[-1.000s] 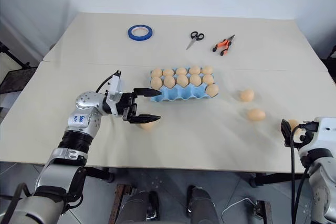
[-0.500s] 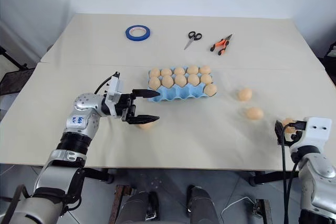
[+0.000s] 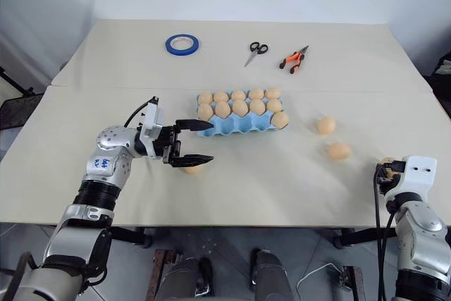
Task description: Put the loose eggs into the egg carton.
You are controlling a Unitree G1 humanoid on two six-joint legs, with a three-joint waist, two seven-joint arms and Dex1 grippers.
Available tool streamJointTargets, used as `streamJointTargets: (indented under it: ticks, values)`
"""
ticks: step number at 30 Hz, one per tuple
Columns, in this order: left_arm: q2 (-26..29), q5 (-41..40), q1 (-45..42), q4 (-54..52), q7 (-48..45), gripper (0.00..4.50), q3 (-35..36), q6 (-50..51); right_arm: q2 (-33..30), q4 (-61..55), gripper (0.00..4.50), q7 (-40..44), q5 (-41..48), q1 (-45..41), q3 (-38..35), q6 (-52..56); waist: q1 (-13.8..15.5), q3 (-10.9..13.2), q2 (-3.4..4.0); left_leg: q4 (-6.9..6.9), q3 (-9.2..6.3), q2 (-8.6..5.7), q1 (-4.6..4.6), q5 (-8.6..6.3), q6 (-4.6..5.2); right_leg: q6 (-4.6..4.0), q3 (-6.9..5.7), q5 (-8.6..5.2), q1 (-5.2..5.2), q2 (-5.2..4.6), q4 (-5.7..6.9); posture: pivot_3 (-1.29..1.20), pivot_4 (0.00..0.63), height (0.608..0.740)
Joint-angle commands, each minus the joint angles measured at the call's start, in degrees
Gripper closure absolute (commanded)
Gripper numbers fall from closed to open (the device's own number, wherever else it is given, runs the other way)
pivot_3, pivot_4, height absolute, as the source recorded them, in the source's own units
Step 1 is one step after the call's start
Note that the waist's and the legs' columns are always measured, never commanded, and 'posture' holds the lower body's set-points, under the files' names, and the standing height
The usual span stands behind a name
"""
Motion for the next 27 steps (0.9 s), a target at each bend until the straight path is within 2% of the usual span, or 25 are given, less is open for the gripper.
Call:
streamJointTargets:
  ticks: [1, 4, 10, 15, 19, 27]
  values:
    - [0.7, -0.7, 0.7, -2.1, 0.7, 0.00, 1.1, 0.4, -1.8, -3.7, 2.94, 0.5, 1.1, -0.2, -1.8, -1.0, 0.0, 0.0, 0.00, 0.00, 0.00, 0.00, 0.00, 0.01, -0.01, 0.00, 0.01, 0.00, 0.00, 0.00, 0.01, 0.00, 0.150, 0.740]
    - [0.8, -0.8, 0.9, -2.4, 0.9, 0.00, 1.2, 0.6, -2.7, -7.5, 2.94, 1.3, 1.9, -0.3, -1.5, 0.7, -0.2, 0.0, 0.02, -0.01, 0.03, 0.01, 0.03, 0.02, -0.03, 0.00, 0.06, 0.00, -0.03, 0.01, 0.06, 0.00, 0.150, 0.740]
    - [1.0, -0.8, 0.7, -2.0, 1.0, 0.00, 1.5, 0.8, -5.4, -19.6, 2.94, 2.8, 6.3, -4.9, 2.0, 10.6, -0.2, 0.0, 0.04, 0.01, 0.05, 0.02, 0.03, 0.05, -0.04, -0.02, 0.12, -0.01, -0.08, 0.01, 0.13, 0.00, 0.150, 0.740]
    - [1.3, -0.5, 0.4, -1.5, 1.6, 0.00, 1.9, 0.6, -4.9, -26.6, 2.94, 2.8, 7.0, -13.3, 13.4, 20.8, -0.2, 0.0, 0.04, -0.01, 0.02, 0.04, 0.00, 0.07, -0.05, -0.08, 0.19, -0.04, -0.15, 0.00, 0.17, 0.00, 0.150, 0.740]
    - [1.5, -0.4, 0.6, -1.8, 2.2, 0.00, 2.2, 0.6, -1.5, -25.6, 2.94, 2.8, 4.7, -20.0, 22.9, 21.8, -0.1, 0.0, 0.04, -0.02, 0.02, 0.03, -0.07, 0.07, -0.05, -0.09, 0.15, -0.05, -0.22, -0.03, 0.20, 0.00, 0.150, 0.740]
    - [2.2, -0.8, 1.9, -3.9, 3.5, 0.00, 2.5, 1.4, 5.6, -13.8, 2.94, 5.0, 0.2, -28.5, 32.6, 16.9, 0.0, 0.0, 0.03, 0.08, 0.03, -0.01, -0.24, 0.05, -0.01, -0.05, -0.06, -0.02, -0.29, -0.08, 0.19, 0.00, 0.150, 0.740]
